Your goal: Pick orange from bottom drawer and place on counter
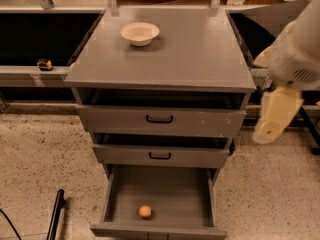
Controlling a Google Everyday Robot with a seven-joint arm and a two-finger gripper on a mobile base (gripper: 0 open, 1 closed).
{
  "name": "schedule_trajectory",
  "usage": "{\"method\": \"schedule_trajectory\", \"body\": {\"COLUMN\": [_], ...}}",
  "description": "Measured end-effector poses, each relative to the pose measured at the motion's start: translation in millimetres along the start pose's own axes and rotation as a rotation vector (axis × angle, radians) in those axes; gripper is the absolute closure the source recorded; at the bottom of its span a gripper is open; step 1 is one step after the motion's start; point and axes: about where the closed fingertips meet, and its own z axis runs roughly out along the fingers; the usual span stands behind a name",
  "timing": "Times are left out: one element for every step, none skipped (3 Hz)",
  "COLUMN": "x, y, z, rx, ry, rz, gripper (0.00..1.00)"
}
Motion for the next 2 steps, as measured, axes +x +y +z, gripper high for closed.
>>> {"method": "schedule_trajectory", "body": {"x": [-34.9, -46.1], "y": [19.0, 39.4], "z": [78.2, 138.1], "rx": [-0.017, -0.023], "ry": [-0.002, -0.033], "rz": [-0.090, -0.171], "gripper": [0.00, 0.00]}}
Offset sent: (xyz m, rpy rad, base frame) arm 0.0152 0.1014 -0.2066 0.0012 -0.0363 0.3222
